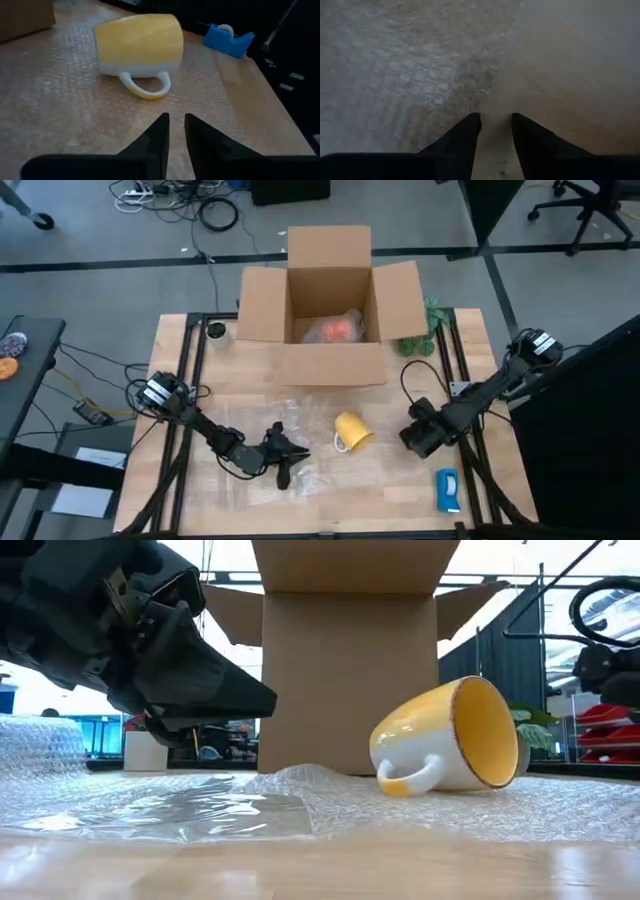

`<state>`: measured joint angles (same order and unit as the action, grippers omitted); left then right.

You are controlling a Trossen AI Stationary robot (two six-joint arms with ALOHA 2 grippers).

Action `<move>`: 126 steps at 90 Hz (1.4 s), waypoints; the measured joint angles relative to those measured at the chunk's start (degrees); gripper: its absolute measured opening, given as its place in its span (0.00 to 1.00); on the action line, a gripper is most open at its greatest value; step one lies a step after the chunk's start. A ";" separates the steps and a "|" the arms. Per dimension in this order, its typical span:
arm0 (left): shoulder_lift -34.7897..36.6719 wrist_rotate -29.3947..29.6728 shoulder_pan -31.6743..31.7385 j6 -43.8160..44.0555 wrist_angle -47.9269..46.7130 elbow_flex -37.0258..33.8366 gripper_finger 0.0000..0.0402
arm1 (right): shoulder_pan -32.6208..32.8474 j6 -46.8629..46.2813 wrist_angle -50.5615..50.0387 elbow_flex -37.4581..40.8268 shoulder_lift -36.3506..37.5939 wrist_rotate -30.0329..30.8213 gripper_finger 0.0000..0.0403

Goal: Wrap mug
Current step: Wrap the yellow mug with the bubble wrap

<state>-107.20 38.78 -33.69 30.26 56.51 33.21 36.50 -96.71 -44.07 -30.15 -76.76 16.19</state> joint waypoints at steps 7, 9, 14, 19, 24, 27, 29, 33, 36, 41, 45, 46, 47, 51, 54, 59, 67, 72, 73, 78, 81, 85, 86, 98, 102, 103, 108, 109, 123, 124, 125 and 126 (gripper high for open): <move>0.00 0.55 0.07 0.20 0.03 0.00 0.11 | -0.04 1.66 -0.13 -0.44 0.06 -0.14 0.25; 0.00 0.56 0.07 0.21 0.08 0.00 0.11 | -0.09 2.24 -0.13 -0.83 0.07 -0.20 0.24; 0.00 0.57 0.07 0.22 0.35 0.00 0.11 | -0.14 3.61 -0.25 -1.72 0.03 -0.38 0.21; 0.00 0.59 0.07 0.09 0.60 0.00 0.11 | -0.14 5.02 0.19 -2.82 -0.25 -0.25 0.18; 0.00 0.60 0.07 -0.88 0.63 0.00 0.11 | -0.18 5.87 2.98 -3.57 -0.21 -0.08 0.13; 0.00 0.57 0.07 -1.55 0.63 0.00 0.11 | -0.21 6.72 5.09 -3.82 -0.21 -0.09 0.10; 0.00 0.59 0.19 -1.66 0.63 0.00 0.11 | -0.28 7.49 6.09 -3.82 -0.20 -0.11 0.08; 0.00 0.57 0.44 -1.73 0.73 0.00 0.11 | -0.57 9.41 7.41 -3.80 -0.19 -0.06 0.04; 0.00 0.58 0.70 -1.62 0.91 0.00 0.11 | -0.77 10.79 8.02 -3.76 -0.22 -0.04 0.02; 0.00 0.55 1.08 -1.31 1.13 0.00 0.11 | -0.88 12.49 10.25 -3.66 -0.21 0.34 0.01; 0.12 0.33 1.43 -1.27 1.20 -0.01 0.11 | -0.86 12.80 11.56 -3.77 -0.17 0.73 0.01; 0.22 0.24 1.50 -1.27 1.20 -0.02 0.11 | -0.86 12.85 11.80 -3.78 -0.15 0.78 0.01; 0.34 0.09 1.57 -1.28 1.20 -0.02 0.11 | -0.86 12.93 12.03 -3.78 -0.12 0.84 0.01; 0.71 -0.84 1.82 -1.58 1.64 0.00 0.11 | -0.81 14.13 13.57 -3.77 -0.07 1.18 0.00; 0.90 -1.05 2.04 -2.20 2.58 0.00 0.11 | -0.81 15.44 15.70 -3.76 -0.06 1.24 0.00; 1.06 -1.57 2.55 -3.64 3.74 0.22 0.11 | -0.81 17.36 20.15 -3.77 -0.03 1.31 0.00; 1.07 -1.78 4.05 -5.55 2.54 2.11 0.11 | -0.75 21.36 26.58 -3.78 -0.02 0.58 0.00; 1.07 -2.92 5.23 -6.24 -1.59 4.45 0.11 | -0.94 23.10 29.39 -3.82 -0.15 0.48 0.00; 1.07 -3.35 5.48 -6.30 -2.71 5.05 0.11 | -1.02 23.47 29.75 -3.82 -0.18 0.48 0.00; 1.07 -5.28 6.68 -7.38 -9.05 8.24 0.11 | -1.31 25.47 31.23 -3.82 -0.50 0.52 0.00; 1.05 -5.73 7.31 -8.18 -12.90 10.22 0.11 | -1.56 26.51 32.36 -3.82 -0.80 0.54 0.00; 0.78 -5.93 8.18 -9.21 -17.45 13.03 0.11 | -1.87 27.54 34.21 -3.82 -1.47 0.54 0.00; 0.71 -5.89 8.37 -9.37 -18.43 13.67 0.11 | -1.95 27.76 34.67 -3.82 -1.71 0.54 0.00; -0.13 -5.44 11.08 -10.76 -25.30 19.52 0.11 | -2.88 30.52 40.16 -3.82 -5.59 -0.35 0.00; -0.13 -5.61 11.86 -10.77 -26.44 20.40 0.11 | -3.04 31.71 41.94 -3.82 -6.86 -0.87 0.00; -0.13 -5.67 12.04 -10.78 -26.65 20.58 0.11 | -3.04 32.00 42.42 -3.82 -7.19 -0.91 0.00; -0.11 -6.13 12.55 -10.96 -26.58 21.23 0.11 | -3.00 33.23 45.28 -3.82 -8.35 -0.90 0.00; -0.11 -6.19 12.60 -11.16 -26.44 21.34 0.11 | -3.00 33.49 45.97 -3.82 -8.50 -0.85 0.00; -0.11 -6.62 13.20 -16.68 -24.63 24.06 0.11 | -3.36 37.72 53.43 -3.85 -9.42 -0.88 0.00; -0.14 -6.62 13.33 -16.82 -24.63 24.34 0.11 | -3.45 37.99 53.85 -3.85 -9.42 -0.88 0.00; -0.18 -6.62 13.44 -17.06 -24.64 24.59 0.11 | -3.51 38.27 54.27 -3.85 -9.42 -0.86 0.00; -0.24 -6.62 13.54 -17.40 -24.64 24.83 0.11 | -3.54 38.58 54.66 -3.85 -9.42 -0.82 0.00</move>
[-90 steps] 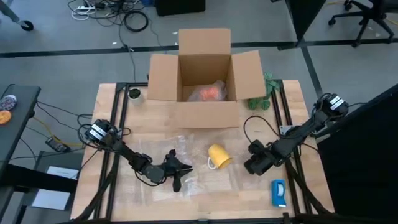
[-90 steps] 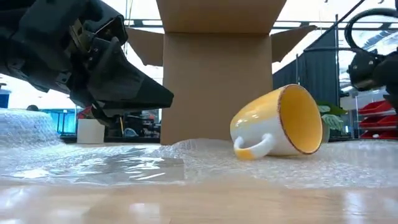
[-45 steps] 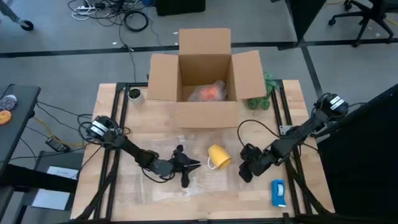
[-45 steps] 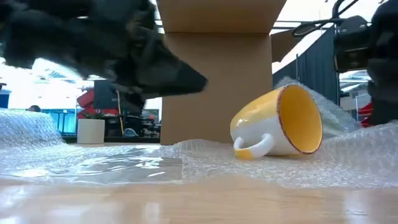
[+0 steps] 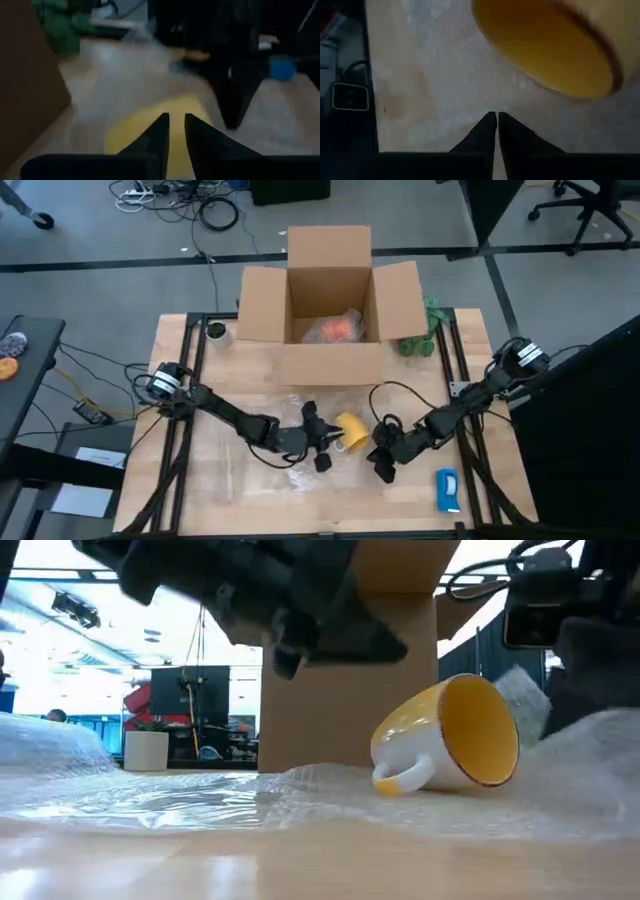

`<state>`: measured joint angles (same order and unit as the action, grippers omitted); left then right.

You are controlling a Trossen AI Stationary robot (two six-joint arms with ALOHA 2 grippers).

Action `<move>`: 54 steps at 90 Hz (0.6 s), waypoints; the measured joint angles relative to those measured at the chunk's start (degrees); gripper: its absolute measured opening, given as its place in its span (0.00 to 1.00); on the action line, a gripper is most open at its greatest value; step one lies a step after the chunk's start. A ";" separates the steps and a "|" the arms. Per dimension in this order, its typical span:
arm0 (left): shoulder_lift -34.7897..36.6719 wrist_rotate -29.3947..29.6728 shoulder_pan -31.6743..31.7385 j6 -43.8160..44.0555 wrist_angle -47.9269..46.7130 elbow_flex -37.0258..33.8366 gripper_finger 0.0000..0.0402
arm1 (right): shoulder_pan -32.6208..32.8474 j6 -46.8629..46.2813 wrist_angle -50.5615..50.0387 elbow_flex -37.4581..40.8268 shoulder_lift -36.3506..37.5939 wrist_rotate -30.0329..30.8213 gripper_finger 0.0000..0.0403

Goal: Wrap mug
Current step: Wrap the yellow mug with the bubble wrap

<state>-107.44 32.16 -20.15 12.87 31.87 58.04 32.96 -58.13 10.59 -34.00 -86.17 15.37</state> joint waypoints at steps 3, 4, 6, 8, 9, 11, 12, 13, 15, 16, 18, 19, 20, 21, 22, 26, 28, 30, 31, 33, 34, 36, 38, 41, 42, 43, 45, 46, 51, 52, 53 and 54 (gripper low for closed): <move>-0.23 0.02 0.39 -0.92 0.02 0.44 0.11 | -0.11 0.81 0.94 0.00 0.04 0.36 0.00; -0.39 0.05 0.53 -1.13 -0.05 0.55 0.11 | -0.13 1.10 1.22 0.00 0.06 0.56 0.00; -0.81 0.09 0.77 -1.70 -0.18 0.79 0.11 | -0.14 1.79 1.78 0.00 0.12 1.07 0.00; -1.21 0.09 1.04 -1.96 -0.39 1.02 0.11 | -0.14 2.47 2.35 0.00 0.13 1.65 0.00; -1.42 0.07 1.15 -2.00 -0.42 1.11 0.11 | -0.14 2.79 2.68 0.00 0.13 1.99 0.00; -1.90 0.01 1.42 -2.01 -0.60 1.32 0.11 | -0.14 3.38 3.16 0.00 0.13 2.73 0.00; -2.13 -0.06 1.54 -2.00 -0.69 1.39 0.11 | -0.15 3.60 3.29 0.00 0.13 3.12 0.00; -2.39 -0.16 1.65 -1.97 -0.76 1.47 0.11 | -0.17 3.81 3.39 0.00 0.14 3.54 0.00; -2.95 -0.53 1.94 -1.84 -0.81 1.65 0.11 | -0.23 4.11 3.45 -0.02 0.15 4.40 0.00; -3.14 -0.71 2.06 -1.74 -0.84 1.75 0.11 | -0.25 4.21 3.45 -0.02 0.15 4.78 0.00; -3.64 -1.32 2.26 -1.37 -0.83 1.99 0.11 | -0.34 4.32 3.38 -0.02 0.15 5.32 0.00; -3.92 -1.75 2.37 -1.01 -0.79 2.12 0.11 | -0.38 4.33 3.33 -0.02 0.15 5.51 0.00; -4.16 -1.99 2.46 -0.79 -0.69 2.24 0.11 | -0.43 4.42 3.29 -0.02 0.15 5.66 0.00; -4.39 -2.18 2.54 -0.59 -0.59 2.35 0.11 | -0.47 4.55 3.24 -0.02 0.15 5.78 0.00; -4.67 -2.35 2.59 -0.42 -0.52 2.48 0.11 | -0.47 4.72 3.18 -0.02 0.15 5.86 0.00; -5.60 -3.33 2.75 0.48 -0.37 2.77 0.11 | -0.54 5.71 3.05 -0.02 0.47 5.84 0.00; -6.02 -3.42 2.78 0.77 -0.17 2.82 0.11 | -0.54 6.11 2.80 -0.02 0.84 5.86 0.00; -6.48 -3.54 2.82 0.93 0.27 2.96 0.11 | -0.52 6.22 2.50 -0.02 1.37 5.84 0.00; -6.60 -3.67 2.83 0.95 0.30 3.08 0.11 | -0.50 6.26 2.42 -0.02 1.70 5.83 0.00; -6.75 -4.02 2.83 0.94 0.28 3.24 0.11 | -0.46 6.32 2.12 -0.02 2.41 5.82 0.00; -6.81 -4.21 2.83 0.95 0.29 3.26 0.11 | -0.40 6.32 1.74 -0.02 2.85 5.82 0.00; -6.89 -4.35 2.83 1.03 0.26 3.22 0.11 | -0.31 6.32 0.79 -0.02 3.76 5.87 0.00; -6.99 -4.31 2.83 1.07 0.30 3.19 0.11 | -0.23 6.25 -0.32 -0.03 4.67 5.87 0.00; -7.06 -4.34 2.83 1.07 0.34 3.19 0.11 | -0.11 5.96 -2.44 -0.09 5.93 5.94 0.00; -7.06 -4.35 2.84 1.08 0.33 3.19 0.11 | -0.08 5.74 -3.33 -0.09 6.39 5.98 0.00; -7.06 -4.35 2.85 1.09 0.31 3.19 0.11 | -0.07 5.51 -4.28 -0.09 6.85 6.01 0.00; -7.06 -4.35 2.88 1.09 0.26 3.19 0.11 | -0.07 4.93 -6.37 -0.09 7.74 6.04 0.00; -7.06 -4.35 2.89 1.09 0.25 3.19 0.11 | -0.07 4.54 -7.50 -0.09 8.19 6.05 0.00; -7.08 -4.37 2.89 1.07 0.18 3.19 0.11 | -0.07 1.93 -12.99 -0.09 10.51 6.07 0.00; -7.09 -4.37 2.89 1.08 0.18 3.19 0.11 | -0.04 1.35 -14.12 -0.09 11.01 6.02 0.00; -7.10 -4.37 2.89 1.09 0.17 3.19 0.11 | 0.04 0.75 -15.21 -0.09 11.53 5.92 0.00; -7.10 -4.37 2.89 1.09 0.14 3.17 0.11 | 0.12 0.17 -16.34 -0.09 12.05 5.83 0.00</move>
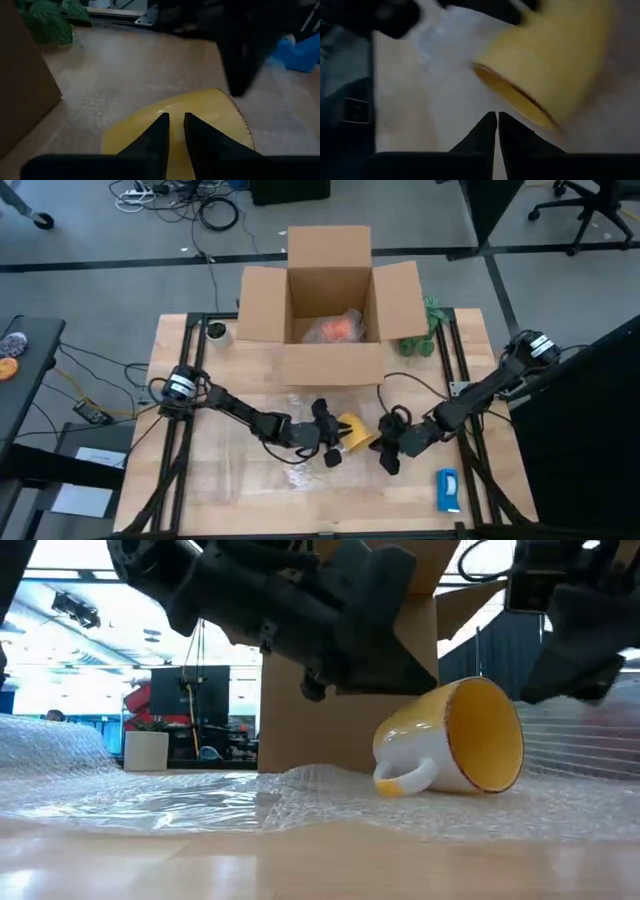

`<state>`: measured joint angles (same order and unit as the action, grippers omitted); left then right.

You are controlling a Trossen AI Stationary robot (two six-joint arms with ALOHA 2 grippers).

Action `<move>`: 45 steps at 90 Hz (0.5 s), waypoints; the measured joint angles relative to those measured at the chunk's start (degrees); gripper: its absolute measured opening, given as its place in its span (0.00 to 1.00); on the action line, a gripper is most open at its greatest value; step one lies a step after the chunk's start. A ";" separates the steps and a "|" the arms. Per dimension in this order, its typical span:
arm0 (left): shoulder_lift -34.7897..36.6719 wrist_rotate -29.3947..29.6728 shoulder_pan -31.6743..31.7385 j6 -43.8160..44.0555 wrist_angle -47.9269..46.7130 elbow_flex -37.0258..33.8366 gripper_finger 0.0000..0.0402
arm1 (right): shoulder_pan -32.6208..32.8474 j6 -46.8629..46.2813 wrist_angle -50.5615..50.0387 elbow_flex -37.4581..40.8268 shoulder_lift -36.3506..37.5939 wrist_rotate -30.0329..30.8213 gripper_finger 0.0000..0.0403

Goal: Wrap mug
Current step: Wrap the yellow mug with the bubble wrap

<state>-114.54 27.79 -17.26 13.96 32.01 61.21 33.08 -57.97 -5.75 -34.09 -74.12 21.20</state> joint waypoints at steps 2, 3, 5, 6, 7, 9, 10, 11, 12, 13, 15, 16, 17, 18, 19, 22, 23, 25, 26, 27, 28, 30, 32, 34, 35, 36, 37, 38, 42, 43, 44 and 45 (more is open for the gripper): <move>0.00 -0.01 0.00 0.00 -0.03 0.00 0.11 | 0.20 -1.17 -2.35 0.00 1.03 -0.04 0.00; 0.00 -0.02 0.00 0.00 -0.04 0.00 0.11 | 0.31 -1.75 -3.54 0.00 1.55 -0.04 0.00; 0.00 -0.02 0.00 0.00 -0.04 0.00 0.11 | 0.58 -2.93 -5.84 0.00 2.56 -0.07 0.00; 0.00 -0.02 0.00 0.00 -0.03 0.00 0.11 | 0.72 -3.50 -6.95 0.00 3.04 -0.08 0.00; 0.00 -0.02 0.00 0.00 -0.04 0.00 0.11 | 0.86 -4.06 -8.06 0.00 3.51 -0.11 0.00; 0.00 -0.02 0.00 0.00 -0.11 0.00 0.11 | 1.20 -5.25 -10.32 0.00 4.52 -0.26 0.00; 0.00 -0.02 0.00 0.01 -0.14 -0.01 0.11 | 1.33 -5.91 -11.45 0.00 5.03 -0.31 0.00; 0.00 -0.02 0.00 0.02 -0.15 -0.02 0.11 | 1.49 -6.52 -12.69 0.00 5.52 -0.38 0.00; 0.00 -0.02 0.00 0.02 -0.15 -0.02 0.11 | 1.64 -7.15 -13.97 0.00 5.97 -0.42 0.00; 0.00 -0.02 0.00 0.02 -0.15 -0.02 0.11 | 1.79 -7.79 -15.29 0.00 6.38 -0.45 0.00; -0.01 -0.02 0.00 0.02 -0.15 -0.02 0.11 | 1.99 -9.15 -17.60 0.00 7.04 -0.55 0.00; -0.02 -0.02 0.00 0.02 -0.15 -0.02 0.11 | 2.12 -9.75 -18.72 0.00 7.34 -0.65 0.00; -0.02 -0.02 0.00 0.02 -0.17 -0.02 0.11 | 2.23 -10.37 -19.78 0.00 7.55 -0.73 0.00; -0.02 -0.02 0.00 0.02 -0.17 -0.02 0.11 | 2.35 -11.01 -20.85 0.00 7.73 -0.83 0.00; -0.02 -0.02 0.00 0.02 -0.17 -0.02 0.11 | 2.57 -11.72 -22.03 0.00 7.85 -0.99 0.00; -0.04 -0.04 0.00 0.02 -0.14 -0.04 0.11 | 3.02 -13.85 -25.61 0.00 7.93 -1.66 0.00; -0.04 -0.05 0.00 0.02 -0.12 -0.04 0.11 | 3.19 -14.56 -26.65 0.00 7.87 -1.92 0.00; -0.04 -0.07 0.00 0.02 -0.06 -0.06 0.11 | 3.61 -16.05 -28.57 0.00 7.58 -2.72 0.00; -0.04 -0.07 0.00 0.02 -0.03 -0.07 0.11 | 3.84 -16.76 -29.39 0.01 7.36 -3.23 0.00; -0.04 -0.08 0.00 0.02 0.01 -0.07 0.11 | 4.10 -17.40 -30.05 0.02 7.09 -3.76 0.00; -0.04 -0.10 0.00 0.02 0.03 -0.07 0.11 | 4.34 -18.00 -30.46 0.02 6.79 -4.25 0.00; -0.06 -0.13 0.00 0.02 0.04 -0.07 0.11 | 4.83 -19.24 -31.18 0.02 6.08 -5.44 0.00; -0.07 -0.15 0.00 0.02 0.02 -0.07 0.11 | 5.35 -20.22 -31.67 0.02 5.29 -6.66 0.00; -0.07 -0.20 0.00 0.02 -0.01 -0.07 0.11 | 5.90 -21.20 -31.94 0.02 4.44 -7.55 0.00; -0.07 -0.22 0.00 0.02 -0.02 -0.08 0.11 | 6.23 -21.60 -32.06 0.02 3.97 -8.01 0.00; -0.07 -0.22 0.00 0.02 -0.03 -0.09 0.11 | 6.52 -22.03 -32.09 0.02 3.47 -8.40 0.00; -0.07 -0.22 0.00 0.02 -0.04 -0.09 0.11 | 6.78 -22.44 -32.09 0.02 2.98 -8.77 0.00; -0.07 -0.22 0.00 0.02 -0.04 -0.10 0.11 | 7.03 -22.75 -32.08 0.02 2.54 -9.13 0.00; -0.07 -0.22 0.00 -0.01 0.00 -0.10 0.11 | 7.98 -24.56 -32.03 0.02 0.38 -10.51 0.00; -0.07 -0.22 0.00 -0.02 0.00 -0.10 0.11 | 8.18 -25.02 -32.03 0.02 -0.23 -10.77 0.00; -0.07 -0.23 0.00 -0.02 -0.01 -0.10 0.11 | 8.35 -25.55 -32.04 0.02 -0.85 -11.02 0.00; -0.07 -0.24 0.00 -0.02 -0.03 -0.11 0.11 | 8.51 -26.07 -32.05 0.02 -1.47 -11.26 0.00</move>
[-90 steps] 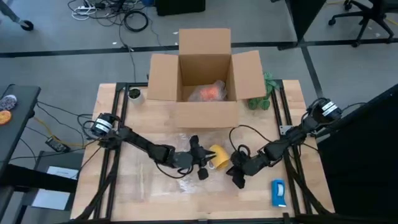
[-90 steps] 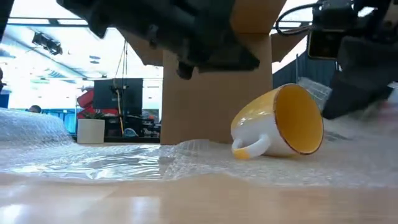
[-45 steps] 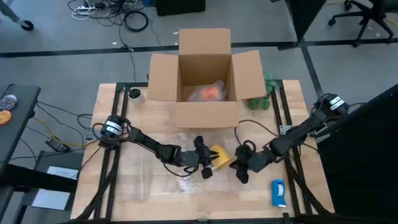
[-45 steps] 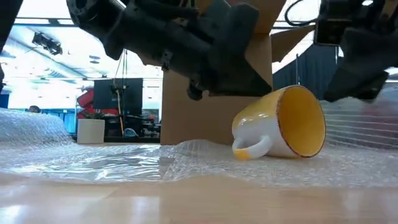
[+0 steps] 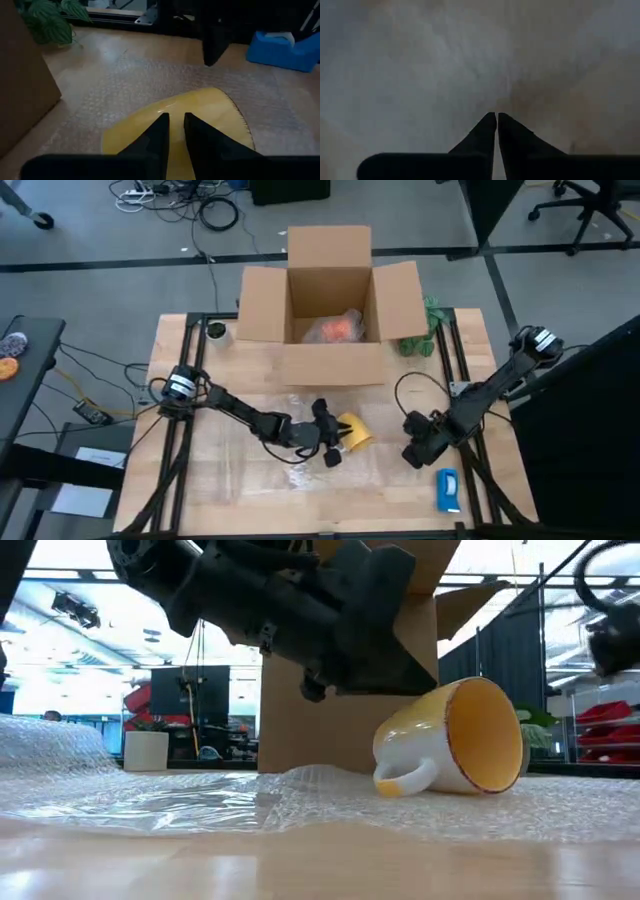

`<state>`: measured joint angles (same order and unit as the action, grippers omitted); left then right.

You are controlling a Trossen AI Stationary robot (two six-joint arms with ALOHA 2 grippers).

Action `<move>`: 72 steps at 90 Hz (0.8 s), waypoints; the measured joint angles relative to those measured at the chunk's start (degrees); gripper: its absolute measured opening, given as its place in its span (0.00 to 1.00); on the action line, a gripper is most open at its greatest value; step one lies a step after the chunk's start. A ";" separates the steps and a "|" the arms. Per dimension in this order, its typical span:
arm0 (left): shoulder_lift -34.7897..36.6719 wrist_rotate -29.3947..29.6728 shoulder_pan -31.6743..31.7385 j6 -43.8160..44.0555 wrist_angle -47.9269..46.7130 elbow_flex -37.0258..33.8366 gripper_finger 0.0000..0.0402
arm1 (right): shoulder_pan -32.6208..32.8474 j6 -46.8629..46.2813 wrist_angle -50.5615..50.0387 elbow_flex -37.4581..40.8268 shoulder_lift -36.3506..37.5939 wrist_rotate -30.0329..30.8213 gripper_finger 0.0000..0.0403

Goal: Wrap mug
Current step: Wrap the yellow mug with the bubble wrap

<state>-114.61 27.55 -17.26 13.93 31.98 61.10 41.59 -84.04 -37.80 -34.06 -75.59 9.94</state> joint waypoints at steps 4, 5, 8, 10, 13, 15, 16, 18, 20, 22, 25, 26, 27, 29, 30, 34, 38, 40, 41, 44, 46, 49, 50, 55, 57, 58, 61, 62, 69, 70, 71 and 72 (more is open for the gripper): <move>0.00 0.00 0.00 0.00 -0.01 0.00 0.11 | 0.54 -1.72 -0.22 -0.17 -2.40 -0.79 0.00; -0.01 0.00 0.00 0.00 0.01 0.00 0.11 | 0.66 -2.06 -0.05 -0.29 -3.00 -0.93 0.00; -0.04 0.00 0.00 0.00 0.02 0.00 0.11 | 0.89 -2.71 0.97 -0.38 -4.80 -1.69 0.00; -0.04 -0.01 0.00 0.00 -0.01 0.00 0.11 | 1.05 -2.76 1.36 -0.59 -5.89 -1.94 0.00; -0.04 -0.17 0.00 0.00 0.01 0.00 0.11 | 1.09 -2.77 2.32 -0.91 -7.20 -2.19 0.00; -0.04 -0.28 0.00 0.00 -0.02 -0.02 0.11 | 1.10 -2.77 3.04 -1.06 -7.80 -2.17 0.00; -0.04 -0.36 0.00 0.01 -0.06 -0.02 0.11 | 1.11 -2.76 3.31 -1.21 -8.09 -2.14 0.00; -0.04 -0.48 0.00 0.02 -0.10 -0.02 0.11 | 1.13 -2.70 3.57 -1.76 -8.67 -1.92 0.00; -0.04 -0.50 0.00 0.02 -0.10 0.00 0.11 | 1.14 -2.56 3.66 -2.50 -9.22 -1.52 0.00; -0.04 -0.50 0.00 0.02 -0.08 -0.01 0.11 | 1.15 -2.38 3.81 -3.20 -9.70 -1.07 0.00; -0.04 -0.56 0.01 0.02 -0.17 -0.02 0.11 | 1.15 -1.80 4.03 -4.65 -10.07 -0.22 0.00; -0.04 -0.58 0.02 0.02 -0.24 -0.02 0.11 | 1.15 -1.45 4.09 -5.07 -10.11 0.11 0.00; -0.04 -0.62 0.02 0.03 -0.25 -0.02 0.11 | 1.15 -1.06 4.16 -5.52 -10.12 0.49 0.00; -0.04 -0.66 0.02 0.04 -0.22 -0.02 0.11 | 1.16 -0.17 4.29 -6.61 -10.15 1.49 0.00; -0.04 -0.67 0.02 0.04 -0.21 -0.02 0.11 | 1.16 0.34 4.43 -7.16 -10.23 2.05 0.00; -0.04 -0.69 0.02 0.02 -0.15 -0.02 0.11 | 0.79 3.14 6.12 -9.00 -10.26 4.05 0.00; -0.07 -0.72 0.02 0.04 0.06 -0.02 0.11 | 0.13 5.74 8.24 -10.49 -9.68 6.08 0.00; -0.09 -0.73 0.02 0.04 0.14 -0.04 0.11 | -0.19 7.05 9.95 -10.88 -9.59 6.64 0.00; -0.09 -0.75 0.02 0.04 0.16 -0.04 0.11 | -0.36 7.66 10.85 -10.99 -9.62 6.84 0.00; -0.09 -0.82 0.02 0.04 0.23 -0.04 0.11 | -0.97 9.32 13.19 -10.99 -10.04 6.99 0.00; -0.09 -0.83 0.02 0.09 0.21 -0.04 0.11 | -1.44 10.30 14.47 -10.91 -10.60 7.02 0.00; -0.09 -0.84 0.02 0.22 0.12 -0.04 0.11 | -2.02 11.52 15.34 -10.77 -11.16 7.05 0.00; -0.09 -0.85 0.02 0.22 0.12 -0.04 0.11 | -2.17 11.99 15.52 -10.67 -11.35 7.02 0.00; -0.09 -0.83 0.02 0.22 -0.02 -0.04 0.11 | -3.11 13.42 17.06 -10.77 -12.72 6.20 0.00; -0.09 -0.87 0.02 0.22 -0.09 -0.04 0.11 | -3.38 13.87 17.51 -10.92 -13.39 5.46 0.00; -0.09 -0.91 0.02 0.22 -0.10 -0.04 0.11 | -3.50 14.01 17.58 -10.94 -13.62 5.12 0.00; -0.09 -1.34 0.04 0.24 -0.15 -0.04 0.11 | -3.75 14.28 16.32 -10.86 -13.87 4.33 0.00; -0.09 -1.47 0.04 0.24 -0.21 -0.04 0.11 | -3.79 14.29 15.74 -10.83 -13.85 4.17 0.00; -0.09 -1.83 -0.04 0.24 -0.45 0.00 0.11 | -3.83 13.35 11.65 -10.71 -12.78 3.88 0.00; -0.09 -1.86 -0.03 0.24 -0.47 0.00 0.11 | -3.78 13.17 11.07 -10.73 -12.48 3.89 0.00; -0.09 -1.89 -0.02 0.24 -0.51 0.00 0.11 | -3.72 12.99 10.40 -10.77 -12.13 3.91 0.00; -0.09 -1.93 -0.02 0.24 -0.57 0.00 0.11 | -3.69 12.76 9.52 -10.83 -11.67 3.94 0.00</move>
<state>-114.69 25.62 -17.28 14.17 31.42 61.10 37.90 -71.28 -28.28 -44.89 -87.27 13.88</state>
